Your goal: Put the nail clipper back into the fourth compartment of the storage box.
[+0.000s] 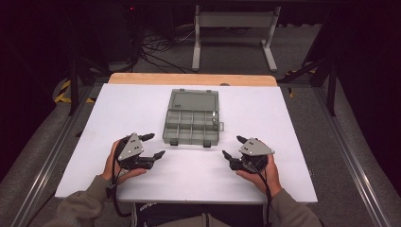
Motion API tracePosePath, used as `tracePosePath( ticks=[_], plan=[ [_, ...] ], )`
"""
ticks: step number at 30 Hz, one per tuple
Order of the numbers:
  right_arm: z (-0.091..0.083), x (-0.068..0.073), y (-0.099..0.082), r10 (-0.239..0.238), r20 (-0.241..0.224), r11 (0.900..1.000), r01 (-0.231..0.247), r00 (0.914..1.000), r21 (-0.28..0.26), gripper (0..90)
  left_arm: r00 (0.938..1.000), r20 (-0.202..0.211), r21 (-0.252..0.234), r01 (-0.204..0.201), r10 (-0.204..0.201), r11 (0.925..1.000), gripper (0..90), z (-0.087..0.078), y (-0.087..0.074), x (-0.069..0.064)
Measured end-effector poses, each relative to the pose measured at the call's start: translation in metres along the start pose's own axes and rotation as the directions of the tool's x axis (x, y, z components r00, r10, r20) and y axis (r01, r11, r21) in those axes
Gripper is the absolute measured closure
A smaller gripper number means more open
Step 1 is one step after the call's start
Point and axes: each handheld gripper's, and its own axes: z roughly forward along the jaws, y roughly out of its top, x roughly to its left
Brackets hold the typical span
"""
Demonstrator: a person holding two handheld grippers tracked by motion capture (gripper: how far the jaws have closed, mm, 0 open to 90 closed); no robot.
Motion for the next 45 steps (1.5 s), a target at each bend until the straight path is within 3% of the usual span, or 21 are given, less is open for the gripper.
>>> tracePosePath(
  ticks=[7,18,23,27,33,37,45],
  plan=[
    [0.0,0.0,0.0,-0.007,-0.025,1.0,0.007,0.9997,0.007,40.2,0.9998,0.019,0.016,-0.01,0.009,0.9998,47.9,0.0,-0.002,0.001],
    [-0.001,-0.001,-0.001,-0.018,-0.058,0.9992,0.02,0.9981,0.035,74.6,0.999,0.043,0.033,-0.015,0.013,0.9994,81.0,0.0,-0.002,0.001],
    [-0.002,-0.003,0.0,-0.03,-0.073,0.9987,0.033,0.9969,0.039,87.3,0.9988,0.048,0.047,-0.014,0.012,0.9988,89.3,0.002,-0.002,0.002],
    [0.0,-0.006,0.0,-0.025,-0.08,0.9985,0.029,0.9965,0.047,90.0,0.9989,0.044,0.059,-0.018,0.016,0.9981,89.4,0.003,-0.002,0.007],
    [0.006,-0.01,0.003,-0.025,-0.078,0.9979,0.029,0.9967,0.057,90.0,0.9991,0.04,0.069,0.011,-0.013,0.9976,89.5,0.007,-0.003,0.018],
    [0.012,-0.017,0.006,-0.015,-0.074,0.9981,0.02,0.9972,0.059,90.0,0.9992,0.035,0.093,0.016,-0.02,0.9955,89.6,0.011,0.0,0.026],
    [0.027,-0.034,0.023,-0.043,-0.064,0.9969,0.047,0.997,0.063,90.0,0.9995,0.003,0.11,0.032,-0.032,0.9934,89.7,0.02,0.005,0.047]
  ],
)
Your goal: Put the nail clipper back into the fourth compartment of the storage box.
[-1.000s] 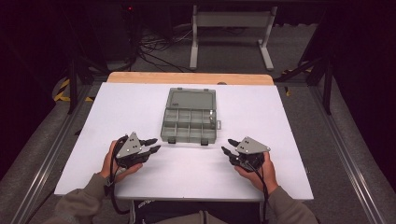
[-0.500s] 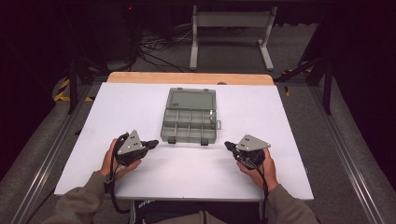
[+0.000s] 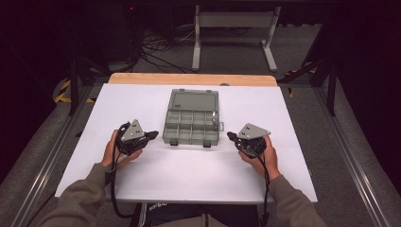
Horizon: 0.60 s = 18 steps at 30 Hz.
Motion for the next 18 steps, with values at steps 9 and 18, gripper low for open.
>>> tracePosePath(
  ticks=[9,18],
  plan=[
    [0.019,-0.026,0.016,0.024,0.031,0.9997,-0.024,0.9992,-0.001,90.0,0.9993,-0.022,-0.023,0.031,-0.032,0.9992,89.7,0.019,0.017,0.033],
    [0.042,-0.05,0.042,0.015,0.033,0.9999,-0.015,0.9993,0.007,90.0,0.9973,-0.059,0.009,0.046,-0.045,0.9989,89.7,0.04,0.035,0.059]
  ],
)
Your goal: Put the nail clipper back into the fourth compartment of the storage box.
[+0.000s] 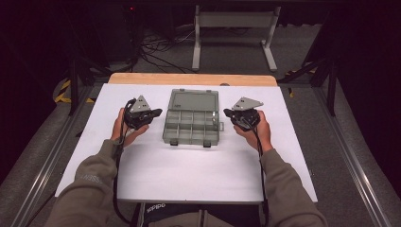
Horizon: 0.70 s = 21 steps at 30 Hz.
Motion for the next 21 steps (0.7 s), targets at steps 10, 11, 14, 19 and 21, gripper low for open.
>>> tracePosePath(
  ticks=[10,11,14,19,21],
  plan=[
    [0.027,-0.015,0.009,0.039,0.019,0.9978,-0.04,0.999,0.053,90.0,0.9994,-0.031,0.043,0.017,-0.016,0.9989,89.7,0.022,0.009,0.016],
    [0.03,-0.016,0.009,0.036,0.022,0.9975,-0.038,0.9991,0.06,90.0,0.9993,-0.035,0.046,0.017,-0.016,0.9988,89.7,0.023,0.01,0.016],
    [0.036,-0.02,0.01,0.042,0.027,0.9966,-0.043,0.9988,0.07,90.0,0.9991,-0.036,0.049,0.022,-0.021,0.9985,89.7,0.029,0.014,0.019],
    [0.045,-0.029,0.01,0.054,0.037,0.9942,-0.057,0.9978,0.091,90.0,0.9989,-0.044,0.076,0.019,-0.016,0.9969,89.7,0.041,0.019,0.022],
    [0.048,-0.033,0.01,0.056,0.045,0.9929,-0.06,0.9974,0.102,90.0,0.9987,-0.051,0.087,0.013,-0.009,0.9961,89.7,0.045,0.02,0.025]
  ],
)
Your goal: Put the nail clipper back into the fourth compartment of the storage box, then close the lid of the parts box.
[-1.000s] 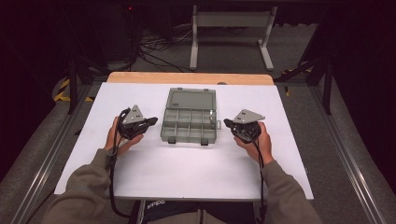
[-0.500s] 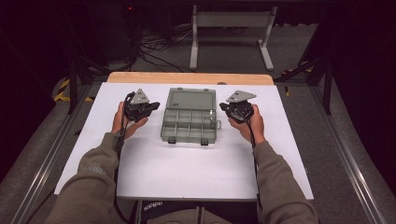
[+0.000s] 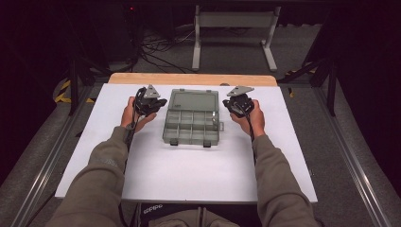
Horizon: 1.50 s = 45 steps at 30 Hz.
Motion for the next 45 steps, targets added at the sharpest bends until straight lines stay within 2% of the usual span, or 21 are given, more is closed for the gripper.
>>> tracePosePath(
  ticks=[1,4,5,12,15,21,23,25,29,32,35,36,37,39,40,42,45],
  plan=[
    [0.001,-0.002,0.0,0.009,-0.003,1.0,-0.009,1.0,-0.002,90.0,0.9999,0.005,0.0,0.015,-0.015,0.9999,89.7,0.003,0.0,0.0],
    [0.006,-0.006,0.0,0.017,-0.006,0.9998,-0.017,0.9998,0.008,90.0,0.9999,0.002,0.022,0.011,-0.011,0.9997,89.7,0.011,0.001,0.003],
    [0.011,-0.008,0.0,0.007,0.002,0.9994,-0.007,1.0,0.034,90.0,0.9999,0.004,0.027,0.014,-0.014,0.9995,89.7,0.014,0.001,0.005],
    [0.021,-0.013,0.002,0.009,0.003,0.9979,-0.01,1.0,0.064,90.0,0.9996,-0.004,0.053,0.028,-0.028,0.9982,89.7,0.026,-0.002,0.013],
    [0.026,-0.013,0.002,0.01,0.003,0.9968,-0.01,0.9999,0.08,90.0,0.9985,-0.003,0.058,0.054,-0.054,0.9968,89.7,0.031,-0.006,0.016],
    [0.038,-0.015,-0.001,0.011,0.01,0.9921,-0.012,0.9999,0.124,90.0,0.9977,0.005,0.088,0.068,-0.068,0.9938,89.7,0.042,-0.011,0.017],
    [0.041,-0.015,-0.002,0.022,0.002,0.9912,-0.022,0.9998,0.131,90.0,0.996,0.009,0.097,0.088,-0.089,0.9914,89.7,0.044,-0.014,0.018],
    [0.044,-0.014,-0.001,0.014,-0.002,0.9889,-0.013,0.9999,0.148,90.0,0.9952,0.011,0.109,0.095,-0.097,0.9894,89.7,0.045,-0.017,0.018],
    [0.048,-0.012,-0.003,0.01,-0.022,0.9824,-0.006,0.9997,0.187,90.0,0.9953,0.034,0.127,0.086,-0.091,0.9882,89.7,0.048,-0.019,0.016],
    [0.051,-0.01,-0.005,0.013,-0.042,0.978,-0.004,0.999,0.209,90.0,0.9958,0.032,0.135,0.081,-0.086,0.9875,89.7,0.051,-0.021,0.014],
    [0.055,-0.009,-0.007,0.0,-0.054,0.9721,0.013,0.9985,0.234,90.0,0.9935,0.043,0.136,0.099,-0.105,0.9857,89.7,0.05,-0.023,0.014],
    [0.055,-0.009,-0.007,0.002,-0.055,0.972,0.011,0.9985,0.235,90.0,0.9951,0.04,0.139,0.084,-0.09,0.9868,89.7,0.049,-0.023,0.014],
    [0.055,-0.009,-0.006,0.001,-0.071,0.971,0.016,0.9975,0.238,90.0,0.9951,0.041,0.145,0.083,-0.09,0.9859,89.7,0.049,-0.022,0.012],
    [0.055,-0.008,-0.006,-0.006,-0.072,0.97,0.023,0.9974,0.242,90.0,0.9959,0.042,0.148,0.073,-0.08,0.9864,89.6,0.05,-0.021,0.012],
    [0.056,-0.007,-0.005,-0.022,-0.071,0.9666,0.04,0.9972,0.253,90.0,0.9964,0.044,0.147,0.065,-0.072,0.9869,89.6,0.05,-0.021,0.012],
    [0.059,-0.006,-0.004,-0.049,-0.081,0.9633,0.069,0.9955,0.26,90.0,0.9969,0.04,0.147,0.062,-0.068,0.9873,89.7,0.051,-0.021,0.012],
    [0.062,-0.008,-0.005,-0.051,-0.092,0.9632,0.074,0.9945,0.259,90.0,0.9966,0.043,0.144,0.063,-0.07,0.9875,89.6,0.051,-0.021,0.013]
  ],
)
